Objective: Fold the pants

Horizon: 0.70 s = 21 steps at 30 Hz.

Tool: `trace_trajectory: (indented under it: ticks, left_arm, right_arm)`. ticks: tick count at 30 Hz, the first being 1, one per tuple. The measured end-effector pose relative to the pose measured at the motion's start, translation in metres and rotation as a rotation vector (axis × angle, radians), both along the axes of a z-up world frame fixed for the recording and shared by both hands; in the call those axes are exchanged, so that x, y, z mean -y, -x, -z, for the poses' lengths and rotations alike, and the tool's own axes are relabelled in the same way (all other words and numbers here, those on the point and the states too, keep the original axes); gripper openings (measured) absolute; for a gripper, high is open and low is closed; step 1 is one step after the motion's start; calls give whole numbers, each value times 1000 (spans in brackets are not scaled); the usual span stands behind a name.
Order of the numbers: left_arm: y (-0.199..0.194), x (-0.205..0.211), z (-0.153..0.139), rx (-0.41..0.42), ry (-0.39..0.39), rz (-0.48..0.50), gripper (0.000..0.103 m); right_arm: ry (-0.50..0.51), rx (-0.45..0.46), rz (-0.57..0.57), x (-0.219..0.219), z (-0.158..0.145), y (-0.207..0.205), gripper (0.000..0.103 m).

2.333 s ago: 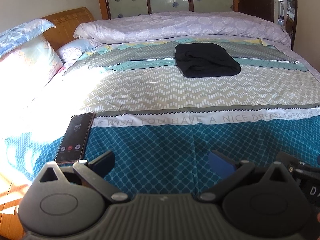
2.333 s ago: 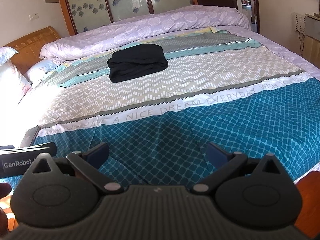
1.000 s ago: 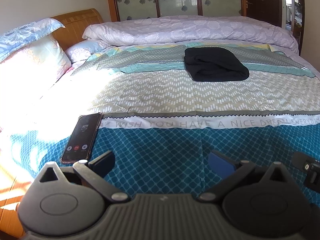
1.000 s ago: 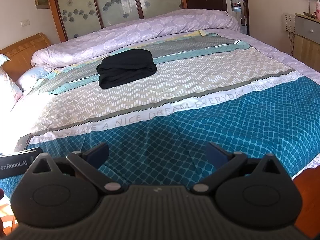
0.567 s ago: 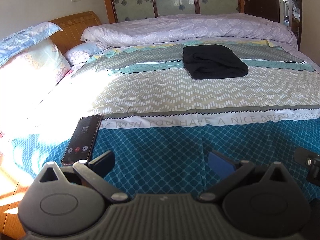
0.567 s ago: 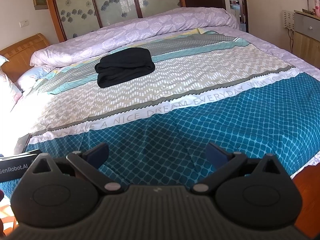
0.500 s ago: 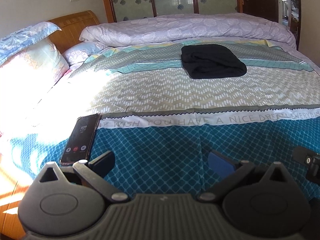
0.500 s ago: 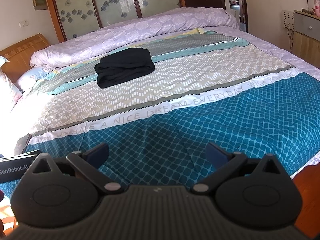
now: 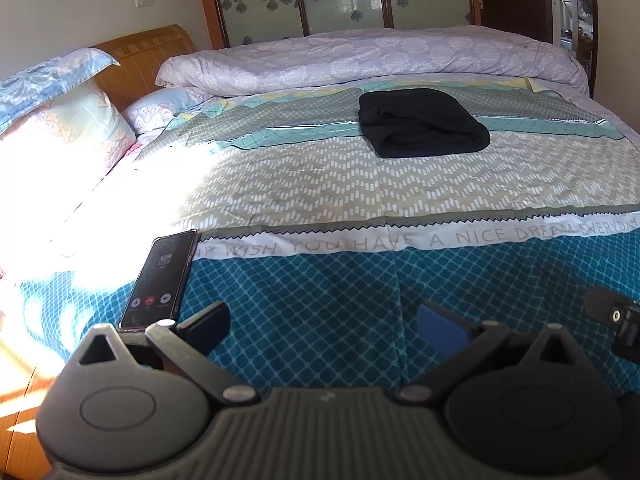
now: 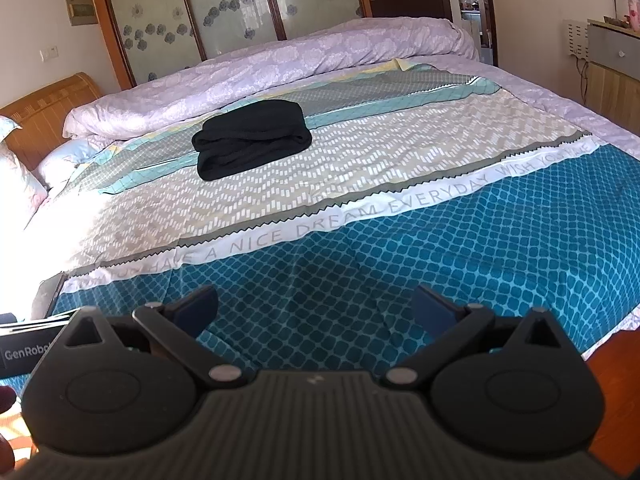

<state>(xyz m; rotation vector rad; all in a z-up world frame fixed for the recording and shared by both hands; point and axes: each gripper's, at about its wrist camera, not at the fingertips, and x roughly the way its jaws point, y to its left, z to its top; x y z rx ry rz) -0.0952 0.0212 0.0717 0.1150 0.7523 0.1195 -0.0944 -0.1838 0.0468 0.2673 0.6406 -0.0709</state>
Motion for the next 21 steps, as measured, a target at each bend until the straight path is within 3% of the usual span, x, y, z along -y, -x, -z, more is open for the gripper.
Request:
trace_trajectory:
  ticks: [21]
  left_arm:
    - [1, 1, -1, 10, -14, 7, 103]
  right_arm:
    - [-9, 21, -8, 0, -4, 2, 103]
